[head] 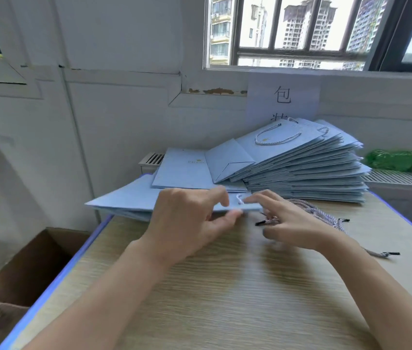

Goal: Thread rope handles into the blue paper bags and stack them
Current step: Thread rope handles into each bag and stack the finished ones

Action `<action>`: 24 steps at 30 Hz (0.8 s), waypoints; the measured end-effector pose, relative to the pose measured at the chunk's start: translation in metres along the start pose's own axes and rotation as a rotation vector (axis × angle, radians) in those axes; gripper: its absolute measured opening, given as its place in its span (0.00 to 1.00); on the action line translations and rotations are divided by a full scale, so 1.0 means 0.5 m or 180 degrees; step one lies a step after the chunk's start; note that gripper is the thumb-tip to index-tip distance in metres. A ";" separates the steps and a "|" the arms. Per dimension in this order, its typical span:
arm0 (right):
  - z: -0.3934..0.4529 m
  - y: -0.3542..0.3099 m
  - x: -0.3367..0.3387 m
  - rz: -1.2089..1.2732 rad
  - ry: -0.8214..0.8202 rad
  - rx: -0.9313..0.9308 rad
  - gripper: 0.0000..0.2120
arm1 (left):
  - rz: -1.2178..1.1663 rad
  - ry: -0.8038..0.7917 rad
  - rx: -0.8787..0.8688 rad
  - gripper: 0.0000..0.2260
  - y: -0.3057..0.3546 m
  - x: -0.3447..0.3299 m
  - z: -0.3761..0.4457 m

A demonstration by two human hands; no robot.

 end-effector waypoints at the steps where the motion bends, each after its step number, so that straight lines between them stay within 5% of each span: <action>1: 0.005 0.004 0.010 0.0068 0.0282 0.0026 0.24 | 0.0081 0.0319 -0.0060 0.09 0.013 0.012 0.003; 4: -0.004 -0.015 0.071 0.0096 0.1687 0.0361 0.03 | 0.0031 0.0766 -0.0222 0.03 0.031 0.021 -0.004; 7: -0.035 -0.047 0.117 0.0368 0.2490 0.0513 0.11 | -0.0321 0.0685 -0.0136 0.13 0.024 0.019 -0.005; 10: -0.054 -0.051 0.145 0.0927 0.2690 0.0539 0.15 | -0.0502 0.0369 0.0017 0.19 0.014 0.006 0.001; 14: -0.053 -0.032 0.148 0.2272 0.2422 0.0357 0.16 | -0.0389 0.0270 0.0049 0.15 0.012 -0.001 0.007; 17: -0.026 -0.031 0.098 0.2358 0.1577 -0.0047 0.12 | -0.0763 -0.0145 0.0358 0.12 -0.011 -0.031 0.002; 20: -0.004 -0.029 0.017 0.0588 0.0531 -0.0470 0.16 | -0.0679 -0.1241 0.0627 0.17 -0.037 -0.107 -0.027; 22: 0.003 -0.019 0.006 -0.0975 0.0467 -0.0534 0.18 | -0.0388 -0.2044 0.0809 0.18 -0.051 -0.151 -0.062; 24: -0.002 -0.008 0.034 -0.0936 0.0776 -0.0567 0.17 | -0.0128 -0.2436 0.0941 0.19 -0.061 -0.167 -0.082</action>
Point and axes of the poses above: each hand's wrist, its own z-axis towards the middle knuckle, its own x-axis out of the back of the hand, y = z × x, the point moved 9 cm from there along z, towards the middle knuckle, and after that the axes turned 6 degrees about -z, right-handed, at the moved point
